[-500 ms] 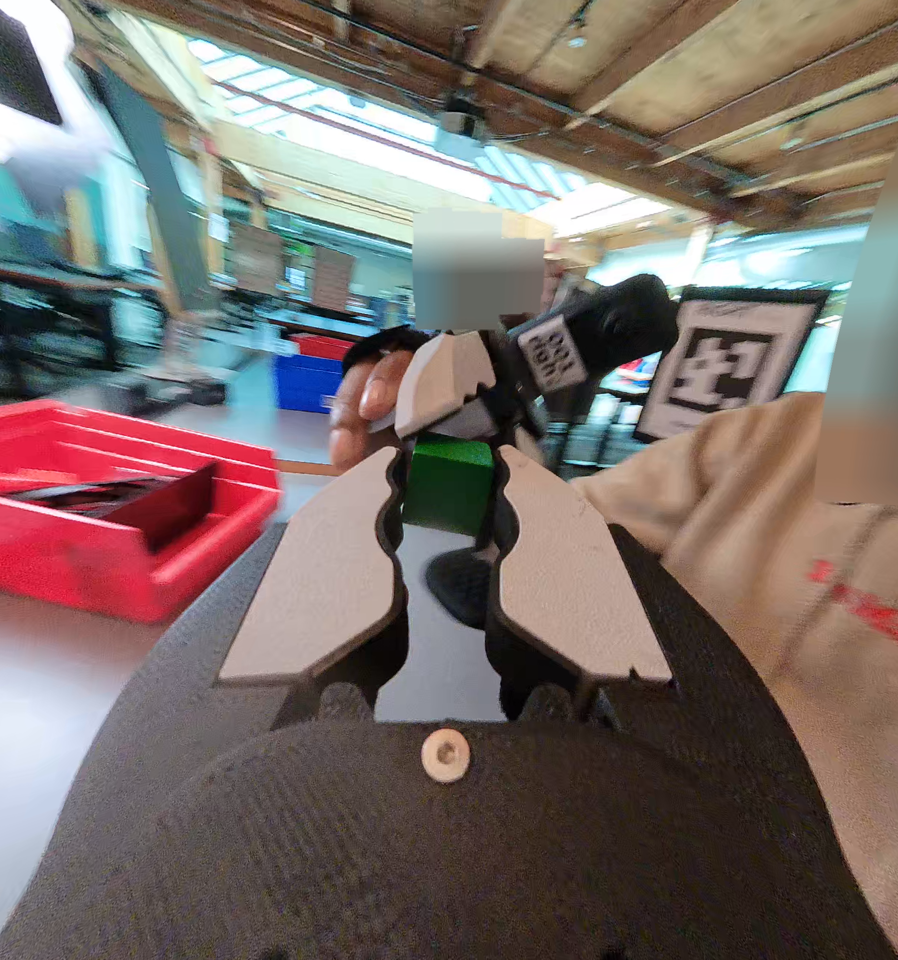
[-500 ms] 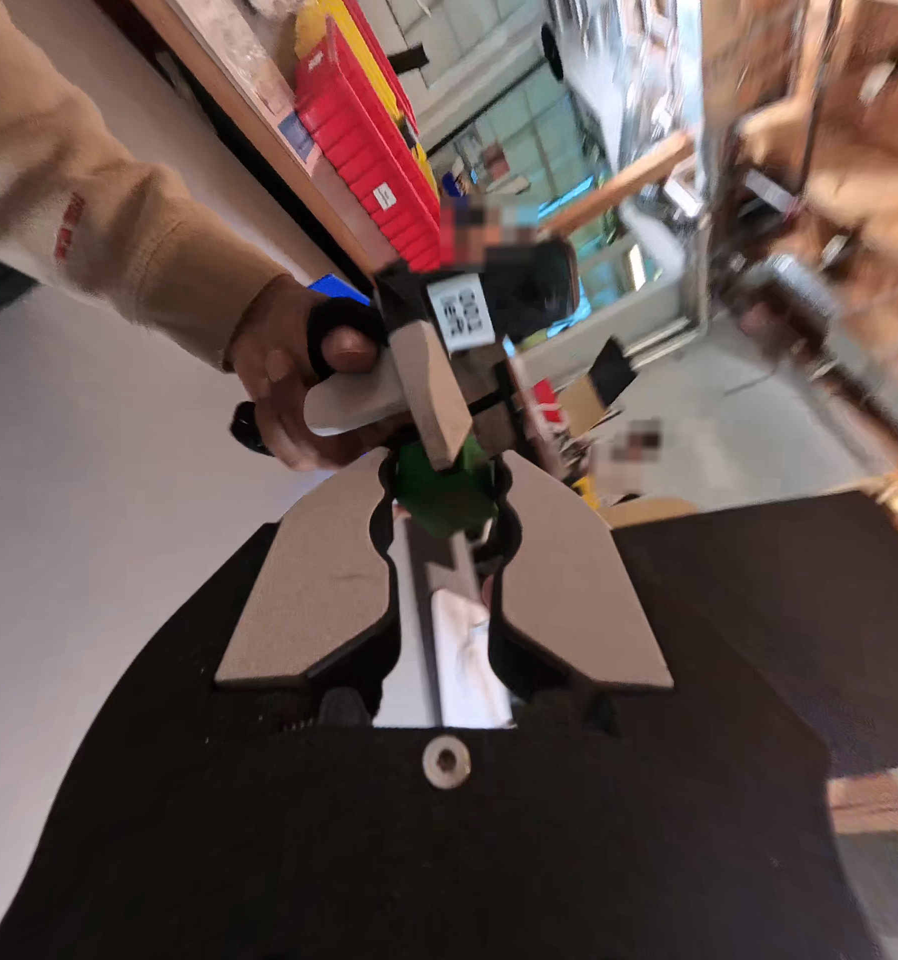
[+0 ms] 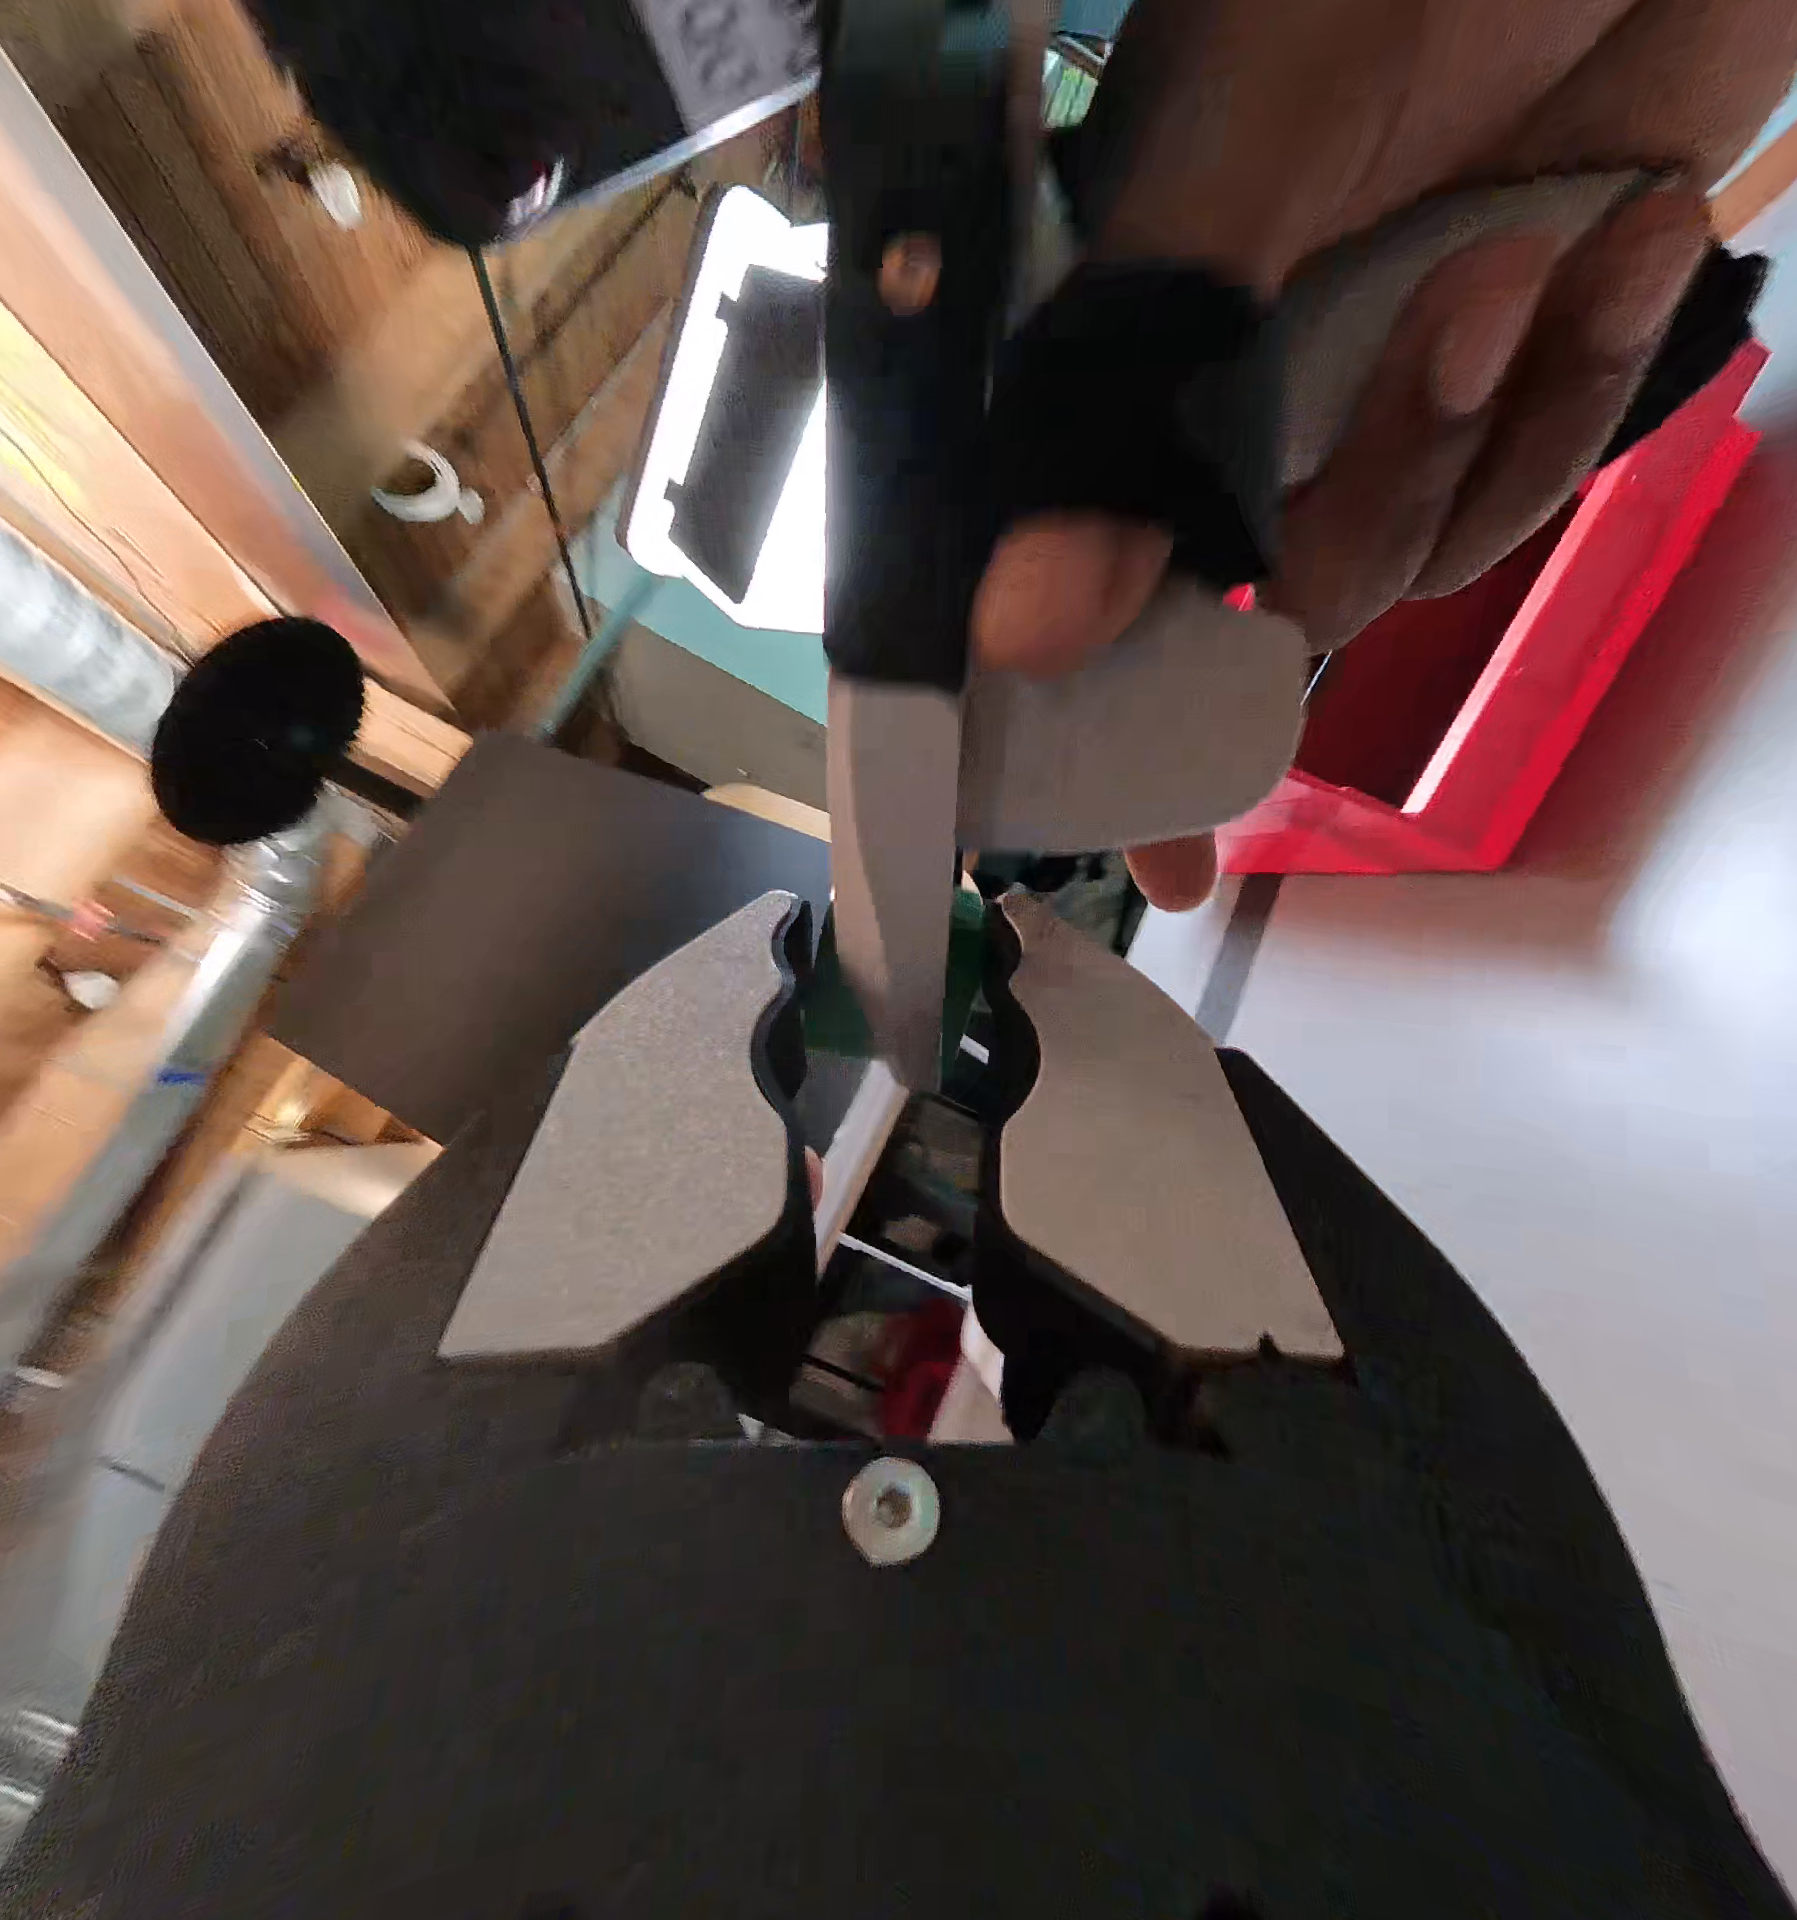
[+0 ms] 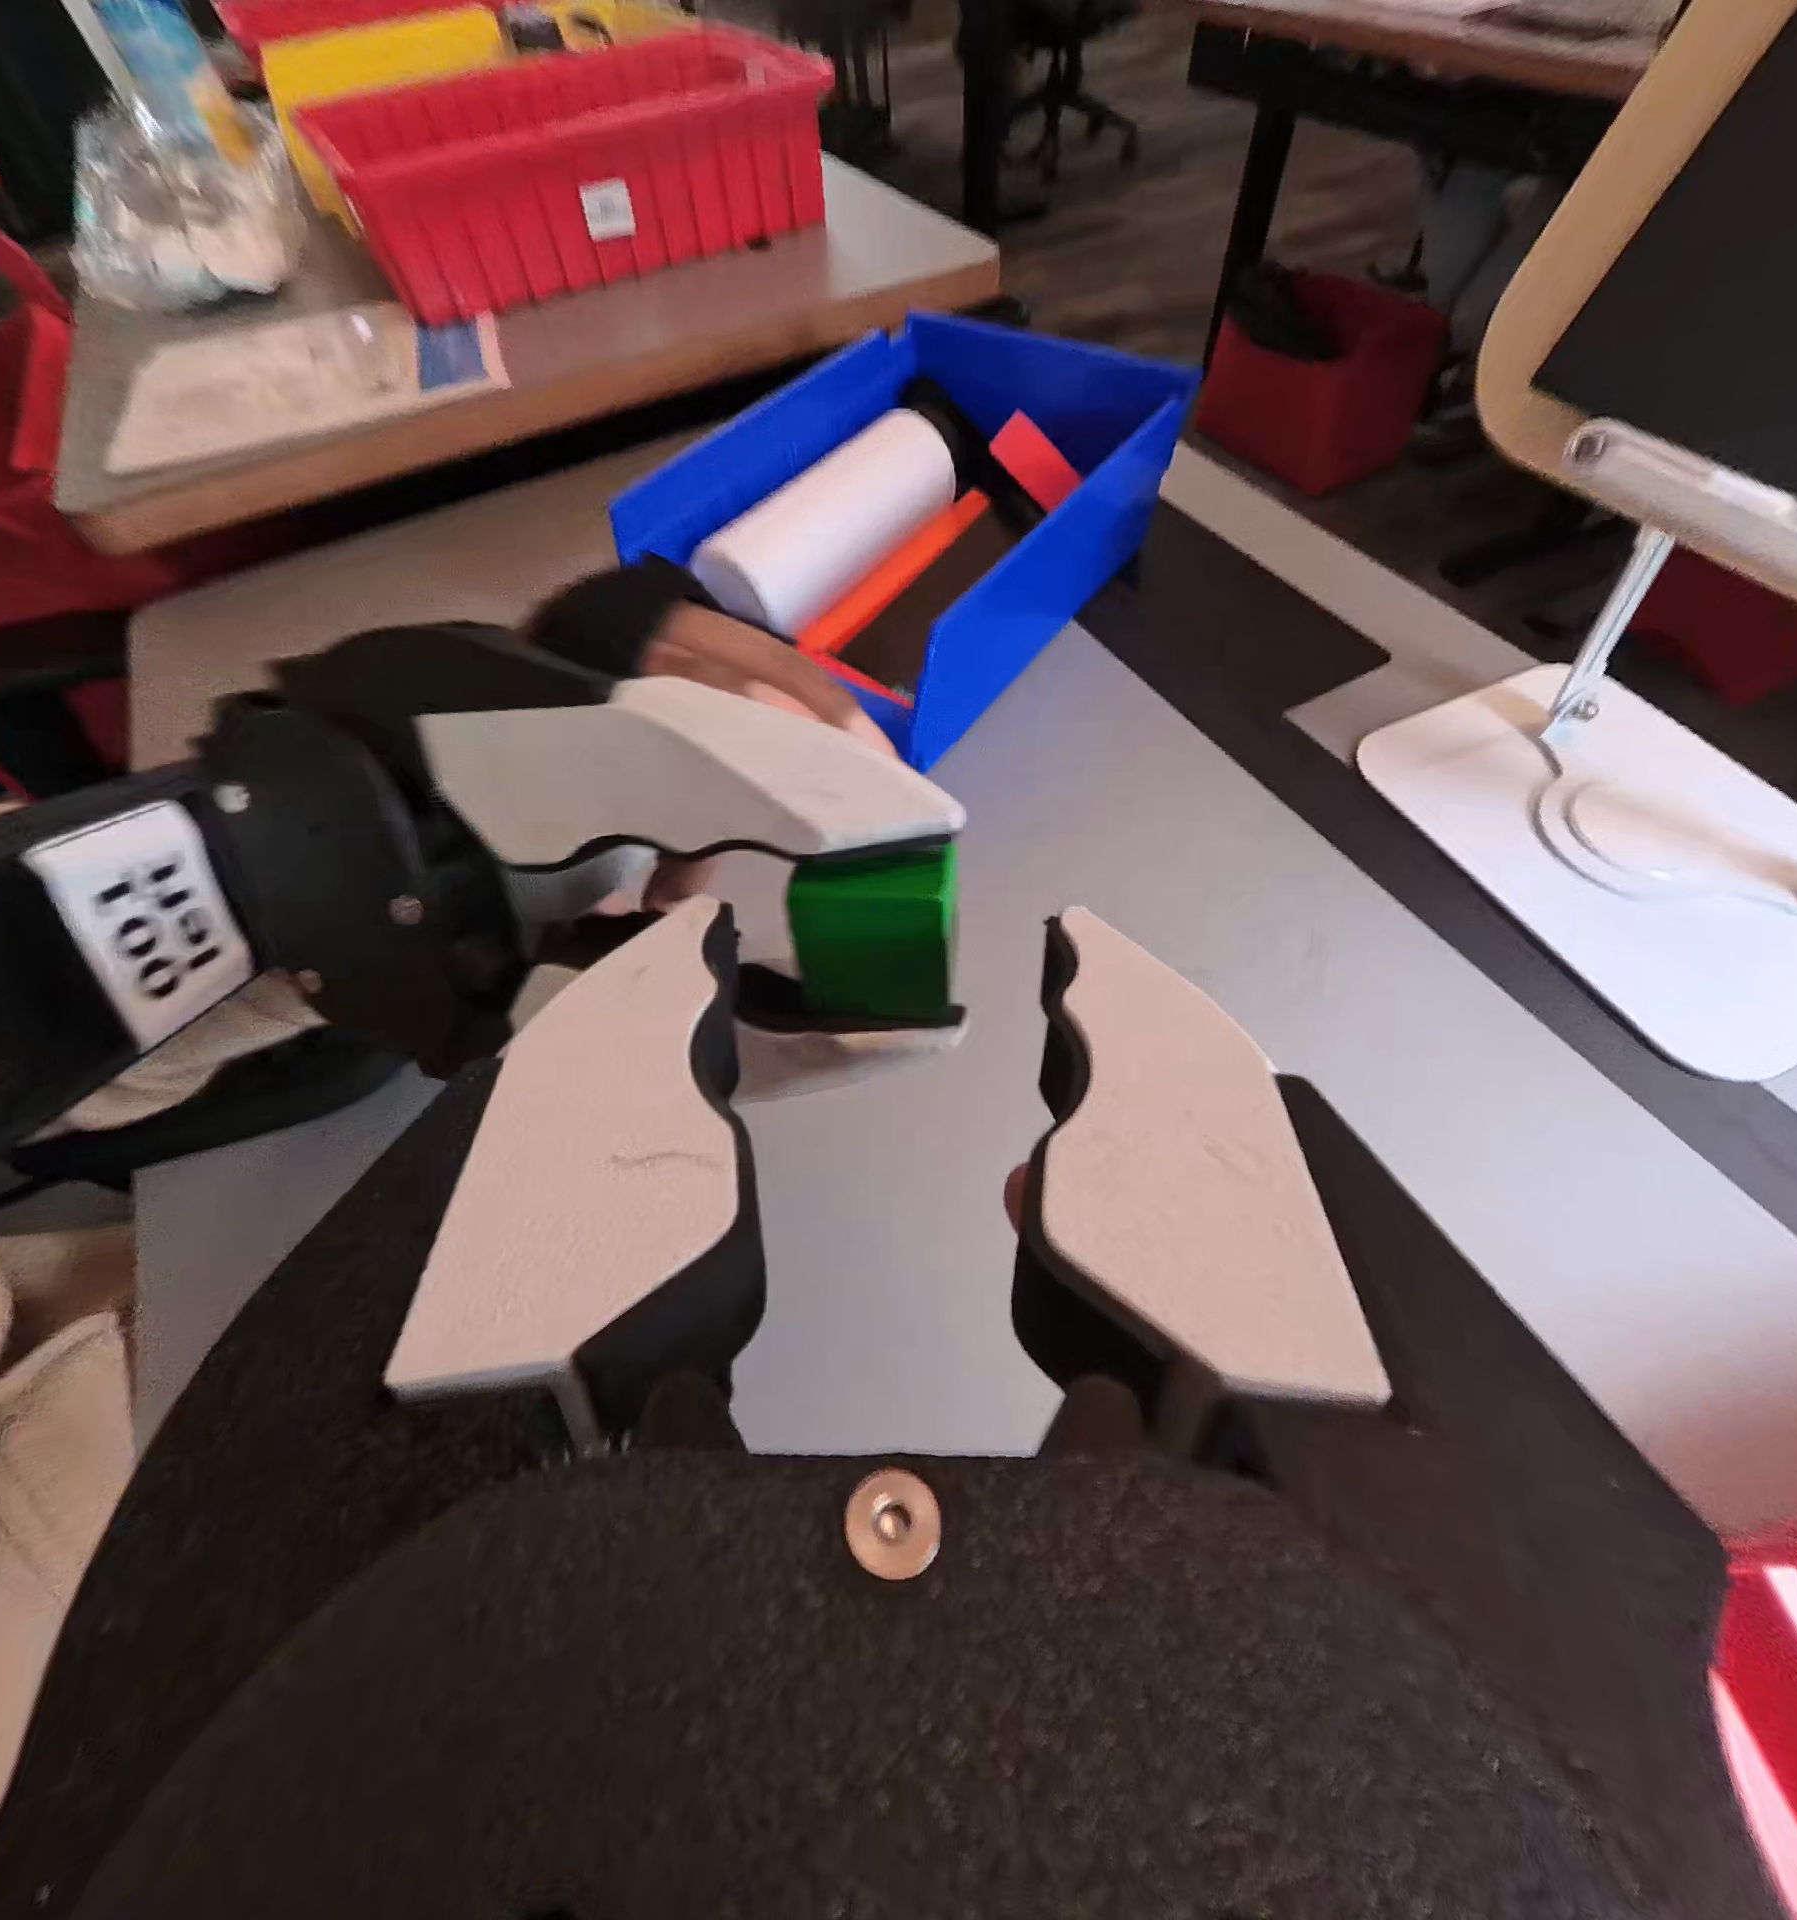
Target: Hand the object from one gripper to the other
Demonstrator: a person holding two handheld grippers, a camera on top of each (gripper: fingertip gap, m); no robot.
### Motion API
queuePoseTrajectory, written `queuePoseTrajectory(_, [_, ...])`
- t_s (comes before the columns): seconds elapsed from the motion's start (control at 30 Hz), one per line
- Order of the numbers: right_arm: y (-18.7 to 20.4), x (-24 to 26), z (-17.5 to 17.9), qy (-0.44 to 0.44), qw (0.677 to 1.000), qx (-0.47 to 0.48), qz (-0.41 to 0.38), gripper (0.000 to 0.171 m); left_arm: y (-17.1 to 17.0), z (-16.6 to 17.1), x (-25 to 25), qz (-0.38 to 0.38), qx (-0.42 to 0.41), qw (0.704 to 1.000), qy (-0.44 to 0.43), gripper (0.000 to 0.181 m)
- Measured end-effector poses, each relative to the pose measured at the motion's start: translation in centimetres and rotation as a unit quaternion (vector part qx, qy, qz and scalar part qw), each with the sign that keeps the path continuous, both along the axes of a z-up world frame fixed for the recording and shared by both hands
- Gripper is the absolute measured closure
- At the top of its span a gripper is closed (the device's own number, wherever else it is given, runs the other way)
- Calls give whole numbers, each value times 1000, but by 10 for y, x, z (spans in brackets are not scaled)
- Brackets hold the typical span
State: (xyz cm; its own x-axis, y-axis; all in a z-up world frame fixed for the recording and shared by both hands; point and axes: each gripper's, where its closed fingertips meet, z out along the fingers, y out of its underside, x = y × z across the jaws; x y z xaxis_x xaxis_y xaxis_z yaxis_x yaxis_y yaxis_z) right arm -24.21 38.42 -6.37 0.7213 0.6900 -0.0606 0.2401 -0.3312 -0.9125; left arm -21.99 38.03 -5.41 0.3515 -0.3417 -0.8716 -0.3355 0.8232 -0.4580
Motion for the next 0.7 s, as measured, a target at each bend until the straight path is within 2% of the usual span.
queuePoseTrajectory(0.03, [2,0,-6,-12,1000,-2,3,125,-1,-1,1,6,23,1000,6,151])
queuePoseTrajectory(0.07, [-1,-4,-5,-10,1000,11,27,142,-1,-2,1,9,32,999,9,152])
queuePoseTrajectory(0.1, [0,-5,-2,-11,999,31,33,143,-1,-1,0,-5,22,1000,5,151])
queuePoseTrajectory(0.17, [-1,-2,8,-44,992,109,52,143,-5,0,-1,-75,-83,994,-7,132])
queuePoseTrajectory(0.2, [1,3,15,-66,984,161,49,143,-7,2,-2,-120,-166,979,-15,129])
queuePoseTrajectory(0.23, [1,8,23,-92,970,220,48,143,-12,4,-3,-179,-258,949,-21,128])
queuePoseTrajectory(0.27, [-3,9,32,-115,949,288,54,143,-19,9,-6,-242,-354,903,-33,126])
queuePoseTrajectory(0.33, [-15,7,47,-159,889,425,62,143,-29,24,-15,-357,-516,776,-61,127])
queuePoseTrajectory(0.43, [-27,-2,59,-260,772,579,29,143,-33,38,-25,-450,-656,602,-71,125])
queuePoseTrajectory(0.47, [-31,-9,59,-285,739,610,27,143,-35,42,-28,-476,-678,556,-70,125])
queuePoseTrajectory(0.5, [-34,-15,58,-301,719,626,26,143,-38,44,-31,-497,-691,521,-64,132])
queuePoseTrajectory(0.53, [-36,-20,57,-312,703,638,24,143,-43,45,-34,-515,-695,499,-50,138])
queuePoseTrajectory(0.57, [-38,-24,58,-320,685,654,19,143,-50,43,-36,-523,-695,492,-28,144])
queuePoseTrajectory(0.6, [-39,-27,57,-329,674,661,16,143,-53,39,-35,-516,-690,507,-11,149])
queuePoseTrajectory(0.63, [-37,-28,54,-334,676,657,19,143,-51,36,-32,-501,-676,540,-13,150])
queuePoseTrajectory(0.7, [-27,-22,49,-323,718,616,26,143,-42,32,-28,-456,-628,630,-28,152])
